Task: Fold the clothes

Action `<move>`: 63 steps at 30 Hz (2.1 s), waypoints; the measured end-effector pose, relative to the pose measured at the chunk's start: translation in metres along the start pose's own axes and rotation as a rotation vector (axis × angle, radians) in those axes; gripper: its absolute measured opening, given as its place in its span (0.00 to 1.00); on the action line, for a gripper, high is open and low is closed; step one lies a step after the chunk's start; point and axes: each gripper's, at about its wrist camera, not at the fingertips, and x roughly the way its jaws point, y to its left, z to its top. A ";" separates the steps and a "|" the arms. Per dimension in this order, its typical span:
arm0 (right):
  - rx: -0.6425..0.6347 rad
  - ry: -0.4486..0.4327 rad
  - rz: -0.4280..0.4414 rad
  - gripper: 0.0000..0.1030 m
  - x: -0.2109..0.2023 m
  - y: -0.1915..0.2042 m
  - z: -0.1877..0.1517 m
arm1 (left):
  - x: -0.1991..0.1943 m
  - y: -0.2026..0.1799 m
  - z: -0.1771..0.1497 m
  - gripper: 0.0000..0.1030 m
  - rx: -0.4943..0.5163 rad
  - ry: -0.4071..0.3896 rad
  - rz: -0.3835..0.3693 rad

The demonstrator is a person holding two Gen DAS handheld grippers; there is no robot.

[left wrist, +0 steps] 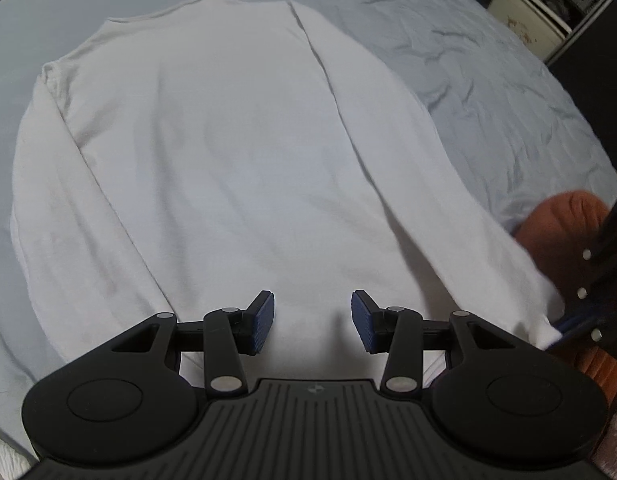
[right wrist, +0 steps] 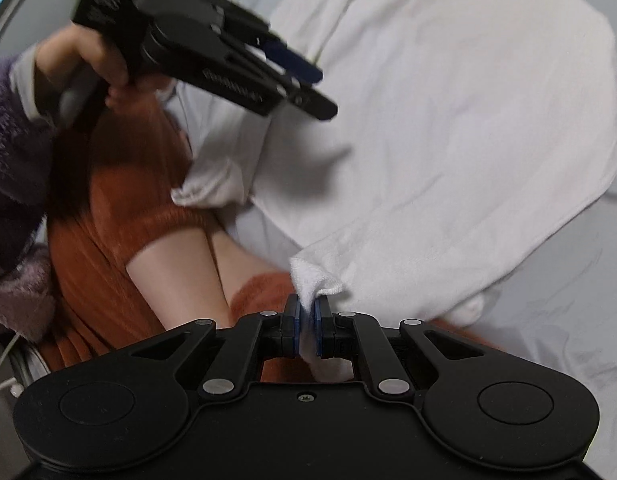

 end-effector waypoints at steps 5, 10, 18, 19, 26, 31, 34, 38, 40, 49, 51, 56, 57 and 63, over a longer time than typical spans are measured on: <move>0.001 0.032 0.034 0.15 0.000 -0.001 0.000 | -0.002 0.005 -0.010 0.40 0.032 0.043 0.042; -0.016 0.040 0.081 0.50 -0.004 0.009 0.006 | -0.016 0.013 -0.026 0.40 0.082 0.083 0.091; -0.017 -0.036 -0.112 0.53 0.000 0.014 0.019 | -0.021 -0.017 -0.052 0.47 0.271 0.191 0.054; -0.021 -0.019 -0.129 0.56 0.009 0.016 0.022 | -0.018 -0.022 -0.055 0.48 0.286 0.208 0.048; -0.049 0.057 -0.241 0.62 0.052 0.028 0.029 | 0.007 -0.048 -0.065 0.51 0.344 0.284 0.090; -0.037 0.070 -0.288 0.75 0.078 0.031 0.028 | 0.026 -0.059 -0.071 0.53 0.378 0.318 0.166; -0.032 0.094 -0.300 0.78 0.090 0.027 0.025 | 0.038 -0.064 -0.078 0.53 0.406 0.336 0.194; -0.064 0.112 -0.347 0.80 0.103 0.028 0.019 | 0.047 -0.067 -0.085 0.53 0.438 0.338 0.236; -0.071 0.105 -0.363 0.80 0.106 0.027 0.018 | 0.049 -0.068 -0.087 0.53 0.447 0.339 0.257; -0.104 0.060 -0.420 0.78 0.112 0.025 0.014 | 0.060 -0.063 -0.088 0.53 0.438 0.360 0.295; -0.104 0.052 -0.421 0.75 0.112 0.023 0.014 | 0.060 -0.061 -0.089 0.52 0.437 0.358 0.291; -0.109 0.038 -0.419 0.67 0.108 0.018 0.013 | 0.055 -0.052 -0.089 0.43 0.400 0.341 0.274; -0.118 0.037 -0.420 0.65 0.107 0.018 0.012 | 0.054 -0.050 -0.089 0.39 0.392 0.338 0.272; -0.162 0.019 -0.430 0.33 0.098 0.018 0.013 | 0.045 -0.037 -0.087 0.19 0.374 0.315 0.266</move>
